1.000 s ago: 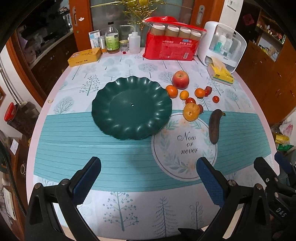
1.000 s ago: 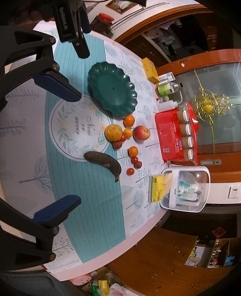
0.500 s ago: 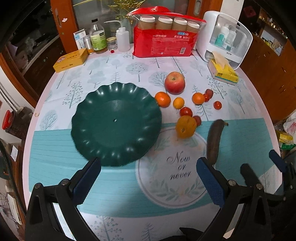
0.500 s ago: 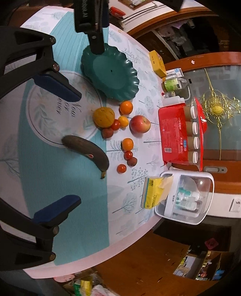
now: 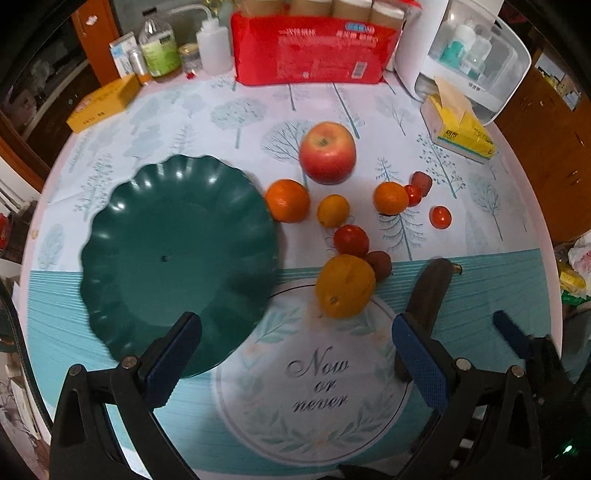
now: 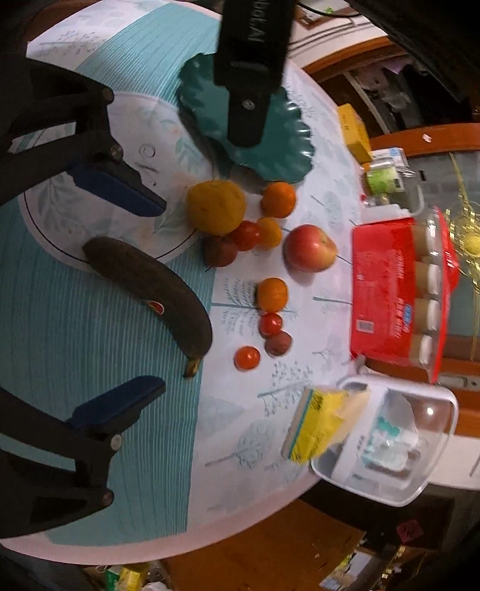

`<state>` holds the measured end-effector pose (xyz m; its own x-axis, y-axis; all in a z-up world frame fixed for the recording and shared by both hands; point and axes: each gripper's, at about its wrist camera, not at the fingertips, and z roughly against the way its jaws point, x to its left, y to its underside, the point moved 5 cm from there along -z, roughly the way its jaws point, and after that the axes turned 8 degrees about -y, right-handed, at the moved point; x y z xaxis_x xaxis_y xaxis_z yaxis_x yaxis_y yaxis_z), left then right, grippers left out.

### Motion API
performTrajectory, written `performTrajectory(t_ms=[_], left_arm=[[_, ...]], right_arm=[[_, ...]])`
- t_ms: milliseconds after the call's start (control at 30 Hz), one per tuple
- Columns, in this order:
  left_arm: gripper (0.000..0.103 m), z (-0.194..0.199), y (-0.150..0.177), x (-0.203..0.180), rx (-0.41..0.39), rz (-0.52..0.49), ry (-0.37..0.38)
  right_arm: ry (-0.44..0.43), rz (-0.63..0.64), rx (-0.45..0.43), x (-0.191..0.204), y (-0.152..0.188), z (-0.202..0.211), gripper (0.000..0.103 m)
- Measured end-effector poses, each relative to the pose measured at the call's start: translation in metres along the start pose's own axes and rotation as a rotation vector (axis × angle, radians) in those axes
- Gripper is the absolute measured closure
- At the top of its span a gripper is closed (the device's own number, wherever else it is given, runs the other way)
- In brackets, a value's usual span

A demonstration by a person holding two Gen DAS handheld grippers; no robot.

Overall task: Organize fruits
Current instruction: 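Reach the left tool to the large orange while the right tool reaches the banana, then close the left tool on the orange while the right tool grasps the banana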

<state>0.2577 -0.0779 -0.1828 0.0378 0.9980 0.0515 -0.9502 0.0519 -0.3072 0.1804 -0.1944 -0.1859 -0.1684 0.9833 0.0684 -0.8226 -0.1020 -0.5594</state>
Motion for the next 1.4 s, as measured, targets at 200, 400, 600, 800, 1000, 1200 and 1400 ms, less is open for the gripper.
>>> performTrajectory(t_ms=[200, 400, 600, 800, 1000, 1200, 1400], left_arm=[[0.001, -0.032, -0.007, -0.015, 0.042, 0.019, 0.04], [0.006, -0.054, -0.01, -0.024, 0.066, 0.021, 0.016], [0.007, -0.064, -0.011, -0.031, 0.056, 0.007, 0.026], [0.011, -0.072, -0.016, -0.037, 0.034, -0.007, 0.0], [0.017, -0.075, -0.02, -0.039, 0.014, -0.009, -0.009], [0.035, -0.08, -0.014, -0.045, 0.048, -0.007, 0.025], [0.049, -0.081, -0.009, -0.047, 0.038, 0.02, 0.065]], right_arm=[[-0.054, -0.01, 0.061, -0.006, 0.005, -0.029, 0.029], [-0.066, -0.083, 0.086, -0.01, 0.008, -0.045, 0.039], [-0.074, -0.104, 0.096, -0.011, 0.009, -0.056, 0.042], [-0.088, -0.134, 0.096, -0.015, 0.009, -0.065, 0.045], [-0.08, -0.111, 0.083, -0.011, 0.006, -0.07, 0.048], [-0.089, -0.121, 0.072, -0.014, 0.007, -0.068, 0.051], [-0.119, -0.139, 0.063, -0.017, 0.008, -0.065, 0.057]])
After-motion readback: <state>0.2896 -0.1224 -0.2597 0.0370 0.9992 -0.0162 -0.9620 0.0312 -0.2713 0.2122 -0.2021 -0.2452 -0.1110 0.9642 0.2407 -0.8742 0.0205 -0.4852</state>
